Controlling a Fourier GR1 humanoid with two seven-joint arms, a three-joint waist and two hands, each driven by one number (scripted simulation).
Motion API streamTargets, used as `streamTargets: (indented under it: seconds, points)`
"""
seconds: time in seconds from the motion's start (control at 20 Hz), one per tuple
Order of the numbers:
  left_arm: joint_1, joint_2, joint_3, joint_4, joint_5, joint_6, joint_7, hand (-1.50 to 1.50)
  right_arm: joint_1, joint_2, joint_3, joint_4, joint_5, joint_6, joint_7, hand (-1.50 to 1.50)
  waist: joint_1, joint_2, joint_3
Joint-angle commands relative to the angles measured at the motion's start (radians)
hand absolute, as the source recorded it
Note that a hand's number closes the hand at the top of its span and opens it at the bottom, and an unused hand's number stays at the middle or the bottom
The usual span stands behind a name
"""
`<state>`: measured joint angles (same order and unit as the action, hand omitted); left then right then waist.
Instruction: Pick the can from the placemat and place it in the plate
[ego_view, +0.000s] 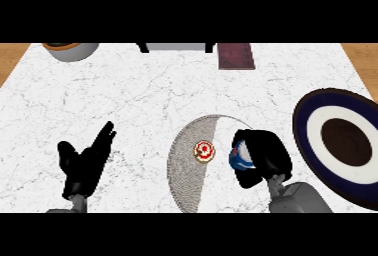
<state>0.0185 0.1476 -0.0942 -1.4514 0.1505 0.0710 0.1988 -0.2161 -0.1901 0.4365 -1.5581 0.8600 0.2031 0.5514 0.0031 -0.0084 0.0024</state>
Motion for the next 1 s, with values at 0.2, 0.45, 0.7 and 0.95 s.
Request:
streamTargets:
  seconds: [0.2,0.45,0.7,0.95]
  points:
    - [0.012,-0.006,0.005,-0.005,-0.003,0.003,0.033,0.0,0.091,-0.019,0.008,-0.2,0.073,-0.215,-0.14,1.5,-0.018,0.002,-0.002]
    - [0.054,-0.018,0.022,0.006,0.002,0.024,0.011,0.0,0.403,-0.066,0.248,-0.52,0.102,-0.348,-0.298,1.5,-0.09,-0.023,0.0]
    - [0.071,-0.009,0.029,-0.025,0.0,0.027,0.014,0.0,0.64,-0.163,0.274,-0.782,0.174,-0.556,-0.364,1.5,-0.085,-0.014,0.0]
    - [0.069,-0.015,0.032,-0.005,0.004,0.018,0.002,0.0,0.868,-0.196,0.253,-0.925,0.072,-0.745,-0.421,1.5,-0.081,-0.008,0.001]
